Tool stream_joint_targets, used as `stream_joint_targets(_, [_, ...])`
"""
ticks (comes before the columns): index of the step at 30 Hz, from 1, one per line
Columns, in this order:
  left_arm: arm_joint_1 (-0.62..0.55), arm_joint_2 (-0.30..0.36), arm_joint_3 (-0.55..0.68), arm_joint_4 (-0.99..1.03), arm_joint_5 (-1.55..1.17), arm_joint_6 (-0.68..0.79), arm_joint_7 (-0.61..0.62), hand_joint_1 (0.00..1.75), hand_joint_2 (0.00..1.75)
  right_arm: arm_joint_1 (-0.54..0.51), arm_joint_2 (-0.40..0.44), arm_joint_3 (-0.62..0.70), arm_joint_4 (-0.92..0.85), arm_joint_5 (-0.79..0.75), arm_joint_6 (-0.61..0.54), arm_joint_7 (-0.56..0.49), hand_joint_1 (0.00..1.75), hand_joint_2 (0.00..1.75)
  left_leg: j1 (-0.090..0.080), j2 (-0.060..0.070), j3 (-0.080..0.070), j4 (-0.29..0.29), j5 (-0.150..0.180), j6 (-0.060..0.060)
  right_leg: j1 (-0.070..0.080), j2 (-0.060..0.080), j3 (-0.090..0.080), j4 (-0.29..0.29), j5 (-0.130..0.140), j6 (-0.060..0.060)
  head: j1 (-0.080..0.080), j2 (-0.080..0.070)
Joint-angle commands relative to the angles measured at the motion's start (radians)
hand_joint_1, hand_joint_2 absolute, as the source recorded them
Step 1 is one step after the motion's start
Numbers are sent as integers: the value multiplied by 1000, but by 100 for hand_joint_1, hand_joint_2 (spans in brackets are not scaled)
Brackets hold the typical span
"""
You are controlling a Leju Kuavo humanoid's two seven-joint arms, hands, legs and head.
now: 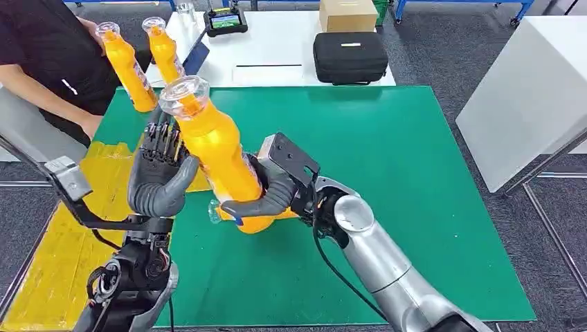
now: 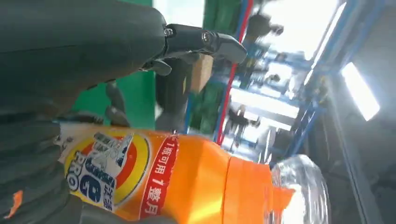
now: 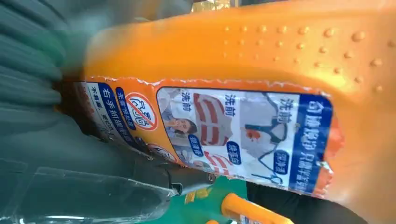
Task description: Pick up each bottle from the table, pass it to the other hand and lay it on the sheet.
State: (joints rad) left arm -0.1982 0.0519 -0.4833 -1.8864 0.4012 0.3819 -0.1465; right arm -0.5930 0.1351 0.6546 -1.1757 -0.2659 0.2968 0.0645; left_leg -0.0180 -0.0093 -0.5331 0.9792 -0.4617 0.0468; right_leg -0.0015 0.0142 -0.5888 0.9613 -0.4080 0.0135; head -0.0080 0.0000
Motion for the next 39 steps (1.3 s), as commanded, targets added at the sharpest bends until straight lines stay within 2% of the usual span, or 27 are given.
stream_joint_targets(1, [-41,50,-58,61,-80,31,-10,0,175,-61,32,58,97,-8,5,9,175,175,1,1,3,0,-1,-3,1,0,3,0,-1,0,0,0])
stream_joint_targets(4, [14,-4,-45,-7,-107,30,14,0,175,-72,39,69,85,-2,2,15,175,175,1,3,3,0,-2,-4,1,1,2,0,-1,0,0,0])
stream_joint_targets(6, [-27,43,-69,31,-97,15,42,0,175,-81,41,74,84,5,1,20,175,175,0,1,0,0,0,-2,0,0,0,0,0,0,0,0])
stream_joint_targets(16, [-43,48,-59,77,-47,-10,21,0,175,-83,41,74,88,5,2,25,175,175,1,0,3,0,-1,-4,1,-2,3,0,-1,0,0,0])
stream_joint_targets(23, [-66,67,-129,126,114,-84,92,0,175,-109,46,92,92,78,-3,37,175,175,0,0,2,0,-1,-3,0,-1,2,0,-1,0,0,0])
stream_joint_targets(32, [-90,57,-165,132,85,-86,97,0,175,-111,31,83,85,120,-11,45,175,175,1,-1,3,1,-2,-4,1,-3,3,1,-2,0,0,0])
stream_joint_targets(34, [-96,50,-166,137,70,-79,97,0,175,-102,41,66,91,70,19,52,175,175,1,-1,2,1,-2,-4,1,-2,3,0,-2,0,0,0])
stream_joint_targets(39, [-96,38,-164,141,66,-76,98,0,175,-101,36,113,87,96,31,58,175,175,1,0,1,0,-1,-2,0,-1,1,0,-1,0,0,0])
